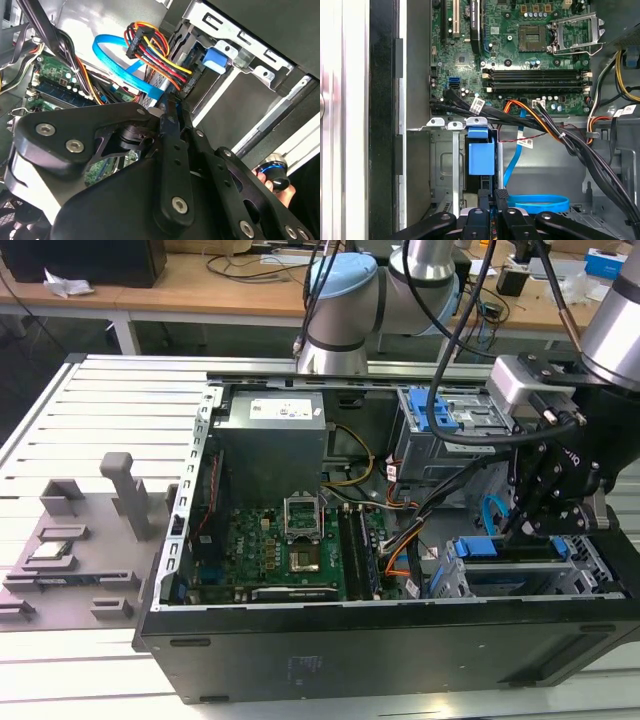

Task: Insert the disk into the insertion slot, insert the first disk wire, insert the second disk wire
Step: 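Insert the second disk wire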

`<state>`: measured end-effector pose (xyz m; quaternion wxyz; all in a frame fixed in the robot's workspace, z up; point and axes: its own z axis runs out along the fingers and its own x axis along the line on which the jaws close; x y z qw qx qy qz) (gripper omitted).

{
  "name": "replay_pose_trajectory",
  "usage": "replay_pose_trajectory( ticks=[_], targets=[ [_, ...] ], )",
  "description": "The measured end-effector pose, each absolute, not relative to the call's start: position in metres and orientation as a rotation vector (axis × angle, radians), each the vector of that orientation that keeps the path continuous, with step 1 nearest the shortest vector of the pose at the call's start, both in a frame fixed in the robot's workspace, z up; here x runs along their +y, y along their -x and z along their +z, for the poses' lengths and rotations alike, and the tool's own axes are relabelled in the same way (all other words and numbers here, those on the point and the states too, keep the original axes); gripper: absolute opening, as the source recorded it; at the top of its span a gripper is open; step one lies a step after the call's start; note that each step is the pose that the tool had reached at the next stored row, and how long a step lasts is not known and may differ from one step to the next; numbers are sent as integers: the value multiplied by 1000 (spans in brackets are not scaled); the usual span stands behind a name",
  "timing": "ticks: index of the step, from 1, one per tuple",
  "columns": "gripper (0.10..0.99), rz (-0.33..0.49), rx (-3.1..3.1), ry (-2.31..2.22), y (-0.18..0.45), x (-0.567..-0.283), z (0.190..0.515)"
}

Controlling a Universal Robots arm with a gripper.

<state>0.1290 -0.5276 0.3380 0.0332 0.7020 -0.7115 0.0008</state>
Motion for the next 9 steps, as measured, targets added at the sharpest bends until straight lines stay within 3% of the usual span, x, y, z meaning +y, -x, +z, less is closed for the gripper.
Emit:
replay_pose_trajectory(
  ticks=[6,7,9],
  targets=[
    [169,2,-2190,-2160,-129,-528,337],
    [235,2,-2189,-2160,-129,-528,338],
    [235,2,-2189,-2160,-129,-528,343]
  ],
)
